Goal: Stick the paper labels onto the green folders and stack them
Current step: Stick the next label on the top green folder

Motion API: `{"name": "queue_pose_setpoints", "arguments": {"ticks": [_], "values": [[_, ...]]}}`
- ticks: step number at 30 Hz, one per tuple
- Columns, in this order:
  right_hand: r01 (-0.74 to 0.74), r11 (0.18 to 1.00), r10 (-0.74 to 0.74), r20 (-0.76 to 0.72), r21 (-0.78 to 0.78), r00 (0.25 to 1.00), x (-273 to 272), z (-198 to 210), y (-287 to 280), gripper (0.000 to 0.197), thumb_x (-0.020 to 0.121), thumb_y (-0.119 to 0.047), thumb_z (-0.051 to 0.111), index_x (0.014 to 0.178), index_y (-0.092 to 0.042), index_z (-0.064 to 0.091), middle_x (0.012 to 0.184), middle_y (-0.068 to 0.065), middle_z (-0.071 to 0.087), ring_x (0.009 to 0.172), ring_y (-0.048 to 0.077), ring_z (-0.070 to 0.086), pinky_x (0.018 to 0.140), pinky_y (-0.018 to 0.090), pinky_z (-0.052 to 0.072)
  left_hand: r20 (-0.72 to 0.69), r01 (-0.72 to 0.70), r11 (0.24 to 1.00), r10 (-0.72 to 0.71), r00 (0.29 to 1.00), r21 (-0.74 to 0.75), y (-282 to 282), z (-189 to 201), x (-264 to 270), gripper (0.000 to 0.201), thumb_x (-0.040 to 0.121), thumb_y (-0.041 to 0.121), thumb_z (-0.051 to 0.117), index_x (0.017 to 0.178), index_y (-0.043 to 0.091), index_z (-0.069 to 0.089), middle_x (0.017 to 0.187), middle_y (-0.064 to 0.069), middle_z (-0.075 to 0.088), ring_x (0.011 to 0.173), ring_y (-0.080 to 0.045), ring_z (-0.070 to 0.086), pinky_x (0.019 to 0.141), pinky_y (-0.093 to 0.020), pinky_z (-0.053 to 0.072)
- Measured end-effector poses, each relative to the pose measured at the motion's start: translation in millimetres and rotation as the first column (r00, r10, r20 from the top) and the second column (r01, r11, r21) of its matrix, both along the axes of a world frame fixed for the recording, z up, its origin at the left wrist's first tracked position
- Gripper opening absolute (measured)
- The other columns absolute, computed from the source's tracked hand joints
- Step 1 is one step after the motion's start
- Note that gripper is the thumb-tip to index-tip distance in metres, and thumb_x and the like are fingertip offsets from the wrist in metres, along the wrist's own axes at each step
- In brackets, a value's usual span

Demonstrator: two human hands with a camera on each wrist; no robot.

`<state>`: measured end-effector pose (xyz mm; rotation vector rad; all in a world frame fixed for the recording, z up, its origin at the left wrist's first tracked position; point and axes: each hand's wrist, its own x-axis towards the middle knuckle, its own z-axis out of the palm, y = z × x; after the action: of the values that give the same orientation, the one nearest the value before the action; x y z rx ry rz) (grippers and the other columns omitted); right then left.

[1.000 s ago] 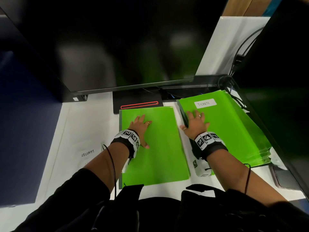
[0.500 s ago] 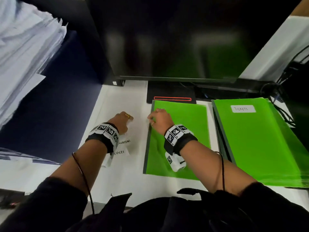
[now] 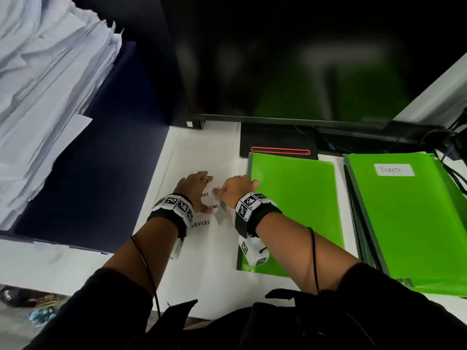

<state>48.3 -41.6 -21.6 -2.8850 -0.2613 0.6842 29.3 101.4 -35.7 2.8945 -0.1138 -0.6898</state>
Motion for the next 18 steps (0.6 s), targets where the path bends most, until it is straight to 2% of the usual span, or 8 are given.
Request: {"name": "queue_pose_setpoints", "arguments": {"ticks": [3, 6, 9, 12, 14, 15, 17, 18], "values": [[0.027, 0.999, -0.026, -0.023, 0.027, 0.999, 5, -2, 0, 0.027, 0.089, -0.031, 0.049, 0.107, -0.022, 0.067, 0.114, 0.002, 0.061, 0.118, 0.028, 0.041, 0.095, 0.041, 0.027, 0.007, -0.002, 1.0, 0.002, 1.0, 0.013, 0, 3, 6, 0.103, 0.06, 0.047, 0.083, 0.145, 0.021, 0.03, 0.155, 0.004, 0.017, 0.141, -0.018, 0.025, 0.116, -0.044, 0.018], [0.084, 0.99, -0.078, -0.056, 0.114, 0.995, 8, -4, -1, 0.026, 0.084, -0.02, 0.051, 0.103, -0.023, 0.068, 0.112, -0.002, 0.063, 0.117, 0.026, 0.042, 0.093, 0.042, 0.026, 0.02, -0.025, 1.0, 0.025, 0.999, 0.005, 1, 5, 11, 0.09, 0.059, 0.046, 0.084, 0.135, 0.02, 0.043, 0.153, 0.006, 0.021, 0.137, -0.016, 0.03, 0.115, -0.044, 0.017], [0.221, 0.945, -0.202, -0.098, 0.241, 0.974, 12, -2, -3, 0.029, 0.081, -0.01, 0.049, 0.104, -0.022, 0.062, 0.111, -0.003, 0.064, 0.113, 0.023, 0.049, 0.085, 0.038, 0.023, -0.015, -0.066, 0.997, 0.066, 0.998, 0.04, 1, 7, 17, 0.097, 0.06, 0.051, 0.082, 0.139, 0.012, 0.041, 0.155, 0.005, 0.017, 0.138, -0.016, 0.029, 0.115, -0.044, 0.019], [0.323, 0.878, -0.287, -0.153, 0.353, 0.946, 16, 6, -8, 0.026, 0.083, -0.003, 0.046, 0.1, -0.02, 0.056, 0.111, 0.0, 0.065, 0.108, 0.023, 0.055, 0.091, 0.035, 0.024, -0.019, -0.16, 0.987, 0.16, 0.987, 0.002, -2, 11, 22, 0.096, 0.062, 0.052, 0.08, 0.138, 0.01, 0.04, 0.15, 0.004, 0.028, 0.133, -0.018, 0.038, 0.115, -0.044, 0.021], [0.361, 0.819, -0.327, -0.154, 0.445, 0.932, 20, 9, -14, 0.021, 0.083, -0.001, 0.045, 0.091, -0.02, 0.053, 0.111, 0.005, 0.064, 0.108, 0.026, 0.056, 0.096, 0.033, 0.032, 0.027, -0.244, 0.965, 0.248, 0.968, -0.099, -5, 17, 26, 0.074, 0.068, 0.052, 0.075, 0.125, 0.013, 0.05, 0.13, -0.001, 0.05, 0.117, -0.022, 0.052, 0.107, -0.041, 0.035], [0.373, 0.784, -0.351, -0.141, 0.496, 0.926, 23, 8, -19, 0.021, 0.083, 0.0, 0.046, 0.09, -0.017, 0.056, 0.111, 0.009, 0.065, 0.108, 0.029, 0.056, 0.097, 0.035, 0.038, 0.059, -0.284, 0.942, 0.298, 0.953, -0.178, -7, 21, 28, 0.058, 0.072, 0.05, 0.072, 0.114, 0.014, 0.056, 0.118, -0.002, 0.057, 0.105, -0.023, 0.058, 0.097, -0.036, 0.044], [0.387, 0.735, -0.399, -0.107, 0.557, 0.911, 28, 7, -29, 0.019, 0.086, -0.001, 0.046, 0.097, -0.003, 0.061, 0.11, 0.017, 0.065, 0.108, 0.033, 0.058, 0.095, 0.035, 0.044, 0.131, -0.303, 0.895, 0.36, 0.924, -0.327, -14, 27, 33, 0.037, 0.084, 0.043, 0.062, 0.104, 0.013, 0.062, 0.108, -0.006, 0.059, 0.095, -0.024, 0.061, 0.081, -0.027, 0.048], [0.395, 0.728, -0.421, -0.09, 0.56, 0.903, 30, 8, -35, 0.02, 0.089, -0.003, 0.045, 0.101, 0.001, 0.06, 0.109, 0.019, 0.065, 0.107, 0.033, 0.058, 0.092, 0.035, 0.046, 0.167, -0.289, 0.878, 0.373, 0.913, -0.381, -19, 30, 35, 0.034, 0.09, 0.038, 0.056, 0.108, 0.01, 0.063, 0.11, -0.009, 0.058, 0.098, -0.026, 0.059, 0.082, -0.027, 0.045]]}}
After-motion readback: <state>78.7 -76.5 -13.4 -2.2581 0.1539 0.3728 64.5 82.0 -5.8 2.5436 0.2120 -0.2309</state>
